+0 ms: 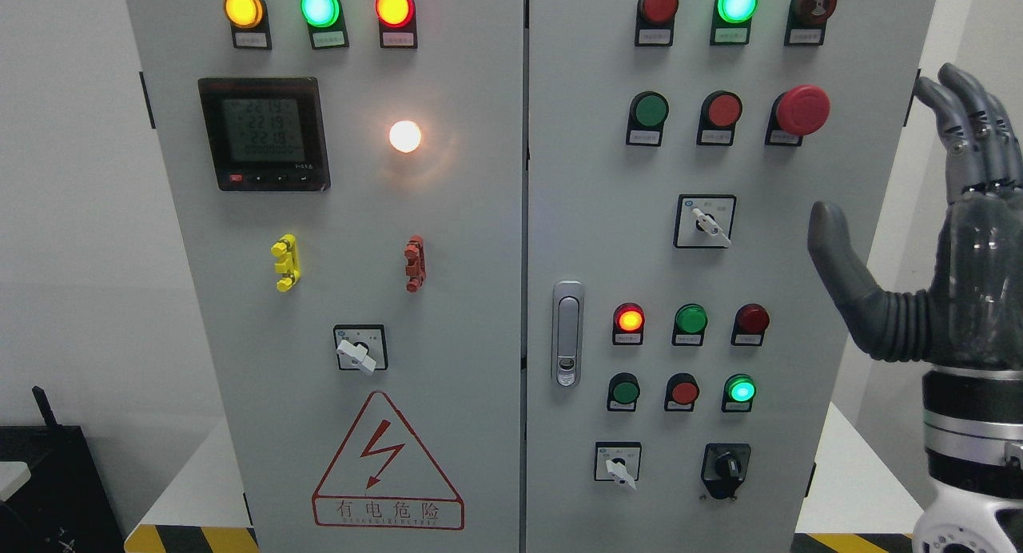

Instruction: Rotate and turn off gray switch

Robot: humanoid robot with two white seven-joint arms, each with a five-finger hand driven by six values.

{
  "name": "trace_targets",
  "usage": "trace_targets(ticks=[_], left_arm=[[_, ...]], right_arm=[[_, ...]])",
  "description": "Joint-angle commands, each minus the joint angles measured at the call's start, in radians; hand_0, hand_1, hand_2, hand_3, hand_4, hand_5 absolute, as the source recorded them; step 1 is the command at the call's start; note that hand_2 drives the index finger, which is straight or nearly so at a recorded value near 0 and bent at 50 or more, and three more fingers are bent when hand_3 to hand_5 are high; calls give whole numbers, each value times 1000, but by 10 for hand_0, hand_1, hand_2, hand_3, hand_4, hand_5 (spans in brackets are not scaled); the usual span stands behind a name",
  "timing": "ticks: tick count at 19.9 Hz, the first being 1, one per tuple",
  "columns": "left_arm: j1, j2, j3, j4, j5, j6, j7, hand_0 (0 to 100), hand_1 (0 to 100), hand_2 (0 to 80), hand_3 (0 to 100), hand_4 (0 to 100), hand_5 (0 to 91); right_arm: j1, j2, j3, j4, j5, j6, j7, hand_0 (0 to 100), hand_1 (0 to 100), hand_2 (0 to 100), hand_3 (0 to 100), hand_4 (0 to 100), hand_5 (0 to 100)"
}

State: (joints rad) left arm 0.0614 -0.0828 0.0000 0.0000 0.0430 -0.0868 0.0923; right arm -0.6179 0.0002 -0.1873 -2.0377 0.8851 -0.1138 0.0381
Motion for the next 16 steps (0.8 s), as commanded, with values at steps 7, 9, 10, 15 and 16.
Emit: trace_targets(ticks=[7,9,10,15,16], left_arm=[[0,0,-2,14,0,-1,0,120,389,0,0,0,0],[0,0,-2,14,0,-1,1,120,389,0,0,0,0],[0,0,-2,14,0,-1,1,120,389,0,0,0,0],[0,0,-2,14,0,-1,0,120,389,0,0,0,0],[0,0,-2,14,0,-1,1,120,389,0,0,0,0]], right_arm=[[0,14,3,2,0,0,-6,368,306,25,23,0,0],[0,14,3,2,0,0,-6,367,307,25,23,0,0],[-2,14,3,2,0,0,-6,367,307,25,24,0,0],[-3,12,2,2,0,0,-6,366,308,27,34,0,0],[-3,12,2,2,0,0,-6,366,308,28,35,0,0]])
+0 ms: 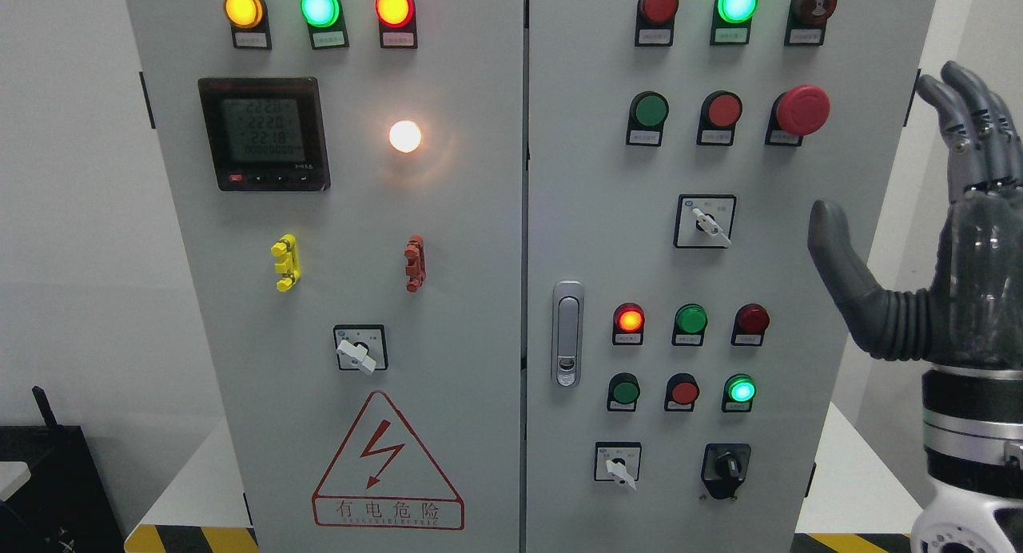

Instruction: Rotate and turn off gray switch

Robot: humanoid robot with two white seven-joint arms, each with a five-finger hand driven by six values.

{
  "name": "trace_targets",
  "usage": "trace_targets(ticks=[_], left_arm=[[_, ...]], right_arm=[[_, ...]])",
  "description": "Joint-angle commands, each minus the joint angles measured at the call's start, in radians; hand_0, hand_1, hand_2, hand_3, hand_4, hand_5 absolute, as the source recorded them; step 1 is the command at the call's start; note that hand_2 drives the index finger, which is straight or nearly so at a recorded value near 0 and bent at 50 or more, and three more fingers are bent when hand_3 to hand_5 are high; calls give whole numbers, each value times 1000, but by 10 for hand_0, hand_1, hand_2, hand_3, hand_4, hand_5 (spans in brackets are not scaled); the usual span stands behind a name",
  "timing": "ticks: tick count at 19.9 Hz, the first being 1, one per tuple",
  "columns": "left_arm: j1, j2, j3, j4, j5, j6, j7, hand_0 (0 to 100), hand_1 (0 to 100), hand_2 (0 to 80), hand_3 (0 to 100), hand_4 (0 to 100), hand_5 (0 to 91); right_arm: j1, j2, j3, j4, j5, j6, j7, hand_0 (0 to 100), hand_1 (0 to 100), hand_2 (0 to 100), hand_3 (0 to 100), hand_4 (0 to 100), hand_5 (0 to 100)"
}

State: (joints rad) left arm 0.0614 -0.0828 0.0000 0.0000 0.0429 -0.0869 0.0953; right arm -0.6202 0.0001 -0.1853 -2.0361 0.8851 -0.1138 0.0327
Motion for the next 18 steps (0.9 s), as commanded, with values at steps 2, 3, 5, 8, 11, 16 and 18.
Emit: trace_targets(ticks=[2,3,5,8,11,16,18], left_arm=[[0,0,-2,14,0,-1,-3,120,389,0,0,0,0],[0,0,-2,14,0,-1,-3,120,389,0,0,0,0],[0,0,-2,14,0,-1,-2,120,389,0,0,0,0],[0,0,-2,14,0,-1,-2,120,389,0,0,0,0],[0,0,-2,14,0,-1,-3,120,389,0,0,0,0],[0,0,-2,14,0,-1,-3,120,389,0,0,0,0],[0,0,-2,14,0,-1,-2,120,389,0,0,0,0]], right_arm=[[-1,14,0,1,0,0,0,366,308,29,36,0,0],[-1,14,0,1,0,0,0,366,308,29,38,0,0],[-1,14,0,1,0,0,0,365,308,30,39,0,0],[0,14,1,1,0,0,1,365,309,35,44,0,0],[2,15,1,1,0,0,0,365,309,44,61,0,0],[17,28,38,11,0,17,0,362,322,108,261,337,324],[30,32,55,13,0,23,0,359,338,140,427,459,453]])
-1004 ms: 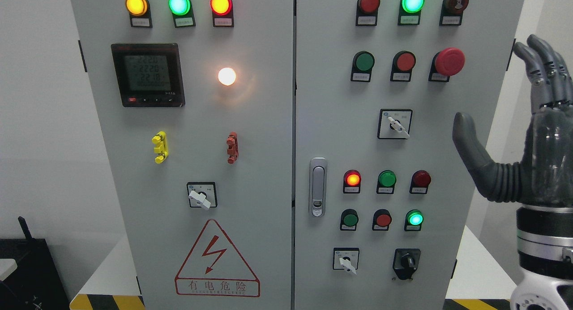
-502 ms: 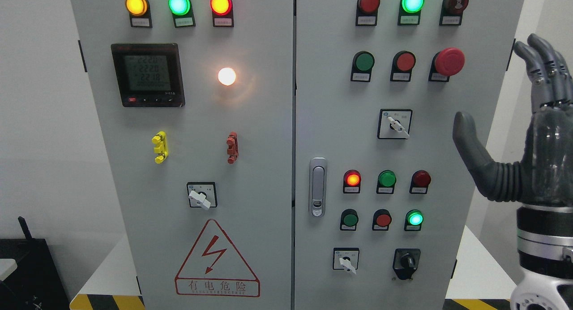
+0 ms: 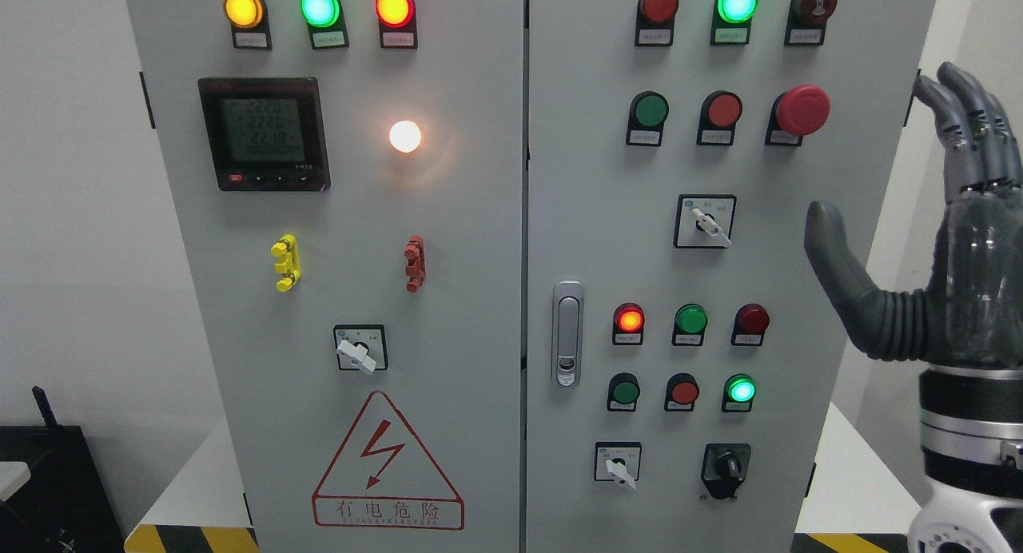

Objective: Rotate and turn off gray switch
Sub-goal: 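Move the right hand toward the upper white-knobbed rotary switch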

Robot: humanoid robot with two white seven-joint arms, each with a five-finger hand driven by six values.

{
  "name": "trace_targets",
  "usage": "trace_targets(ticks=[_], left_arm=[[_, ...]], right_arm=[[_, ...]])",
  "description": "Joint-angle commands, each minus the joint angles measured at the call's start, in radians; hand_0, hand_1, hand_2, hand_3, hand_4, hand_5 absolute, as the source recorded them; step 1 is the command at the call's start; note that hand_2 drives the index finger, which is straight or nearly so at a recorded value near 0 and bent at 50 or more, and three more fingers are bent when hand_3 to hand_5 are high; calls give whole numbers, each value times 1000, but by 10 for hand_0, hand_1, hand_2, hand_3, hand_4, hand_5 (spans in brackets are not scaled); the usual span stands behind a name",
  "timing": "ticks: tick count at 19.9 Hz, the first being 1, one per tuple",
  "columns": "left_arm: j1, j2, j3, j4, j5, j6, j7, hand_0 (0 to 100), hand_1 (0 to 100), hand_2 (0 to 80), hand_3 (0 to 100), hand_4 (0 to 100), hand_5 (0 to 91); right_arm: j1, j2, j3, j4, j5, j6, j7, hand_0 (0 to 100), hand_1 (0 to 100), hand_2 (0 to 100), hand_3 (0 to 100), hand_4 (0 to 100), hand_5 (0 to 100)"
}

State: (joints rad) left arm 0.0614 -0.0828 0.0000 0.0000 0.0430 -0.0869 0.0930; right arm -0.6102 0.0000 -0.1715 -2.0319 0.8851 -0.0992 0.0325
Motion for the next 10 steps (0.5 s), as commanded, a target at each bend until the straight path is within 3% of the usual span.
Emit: trace_targets(ticks=[1,3,10], left_arm=[[0,0,-2,14,0,-1,1,120,389,0,0,0,0],[0,0,-2,14,0,-1,1,120,389,0,0,0,0],[0,0,-2,14,0,-1,1,120,389,0,0,0,0]], right_arm=[[26,37,49,13,0,9,0,358,344,148,493,490,491],[29,46,61,27,0,10,0,353,355,175,622,526,566],[30,52,118,55,24,110,0,341,361,332,725,655,782]])
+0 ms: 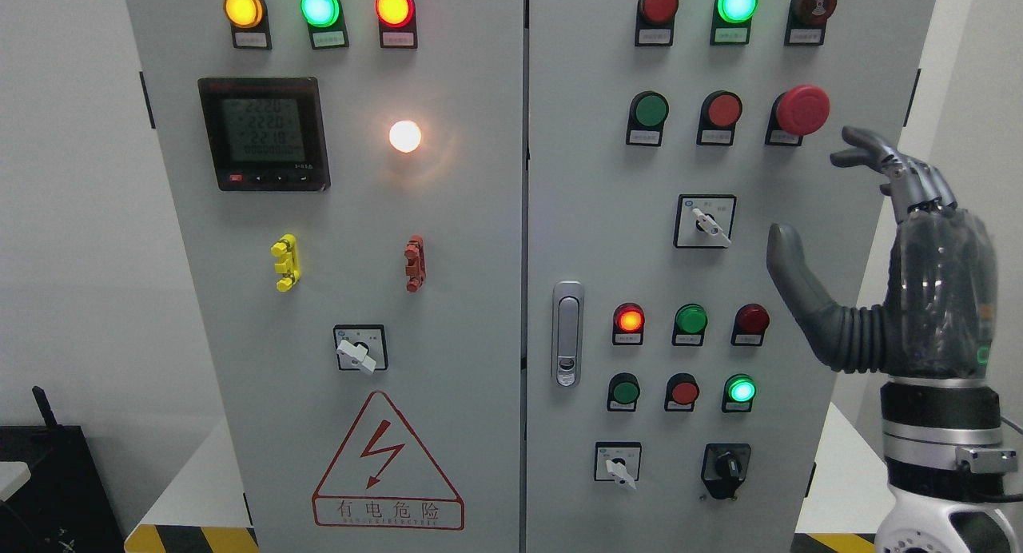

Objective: Rotate and turn off gray switch
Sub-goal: 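Move the right hand toward the upper white-knobbed rotary switch, then pinch the white switch knob between right thumb and fingers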

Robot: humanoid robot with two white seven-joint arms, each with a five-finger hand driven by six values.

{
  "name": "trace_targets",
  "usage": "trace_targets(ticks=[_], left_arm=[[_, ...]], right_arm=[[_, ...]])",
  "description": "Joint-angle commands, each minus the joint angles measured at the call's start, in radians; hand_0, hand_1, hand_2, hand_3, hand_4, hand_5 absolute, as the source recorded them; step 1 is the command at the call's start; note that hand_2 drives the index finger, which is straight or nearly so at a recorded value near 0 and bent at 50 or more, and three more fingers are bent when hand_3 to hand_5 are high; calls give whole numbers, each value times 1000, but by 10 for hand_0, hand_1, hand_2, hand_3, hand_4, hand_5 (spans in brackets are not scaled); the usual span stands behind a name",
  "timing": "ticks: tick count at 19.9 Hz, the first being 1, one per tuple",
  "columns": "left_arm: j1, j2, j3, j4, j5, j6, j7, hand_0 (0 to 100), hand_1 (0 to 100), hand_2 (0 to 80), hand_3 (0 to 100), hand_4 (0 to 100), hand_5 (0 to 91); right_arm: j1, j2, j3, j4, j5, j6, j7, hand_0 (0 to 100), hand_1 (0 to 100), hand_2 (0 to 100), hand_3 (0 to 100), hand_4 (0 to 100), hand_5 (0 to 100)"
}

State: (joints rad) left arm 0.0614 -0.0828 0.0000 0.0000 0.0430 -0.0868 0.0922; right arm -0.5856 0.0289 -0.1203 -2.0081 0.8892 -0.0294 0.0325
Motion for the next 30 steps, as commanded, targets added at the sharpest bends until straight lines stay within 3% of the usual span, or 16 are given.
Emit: trace_targets(ticks=[1,2,5,9,14,21,25,30], left_arm=[[0,0,-2,15,0,-1,0,120,389,0,0,0,0],[0,0,-2,15,0,-1,1,120,389,0,0,0,0],[0,0,-2,14,0,-1,1,120,389,0,0,0,0],[0,0,-2,14,0,-1,0,120,389,0,0,0,0],[0,0,-2,14,0,-1,1,120,389,0,0,0,0],[0,0,-2,14,0,-1,1,120,389,0,0,0,0],[0,0,-2,14,0,-1,0,120,389,0,0,0,0],[0,0,-2,14,0,-1,0,120,389,0,0,0,0]], right_arm=[[6,23,70,32,34,52,0,293,360,366,726,669,808],[6,25,74,34,43,62,0,228,351,406,736,690,832],[4,25,82,43,54,101,0,163,355,456,751,710,851],[-3,26,85,65,86,118,1,124,357,499,763,729,869],[-39,26,120,95,91,190,1,66,346,532,771,750,890],[-62,25,122,112,123,232,3,41,353,527,802,782,943],[-68,26,125,121,148,269,33,36,355,547,809,790,961],[-69,26,131,127,162,279,35,29,358,553,815,796,965]])
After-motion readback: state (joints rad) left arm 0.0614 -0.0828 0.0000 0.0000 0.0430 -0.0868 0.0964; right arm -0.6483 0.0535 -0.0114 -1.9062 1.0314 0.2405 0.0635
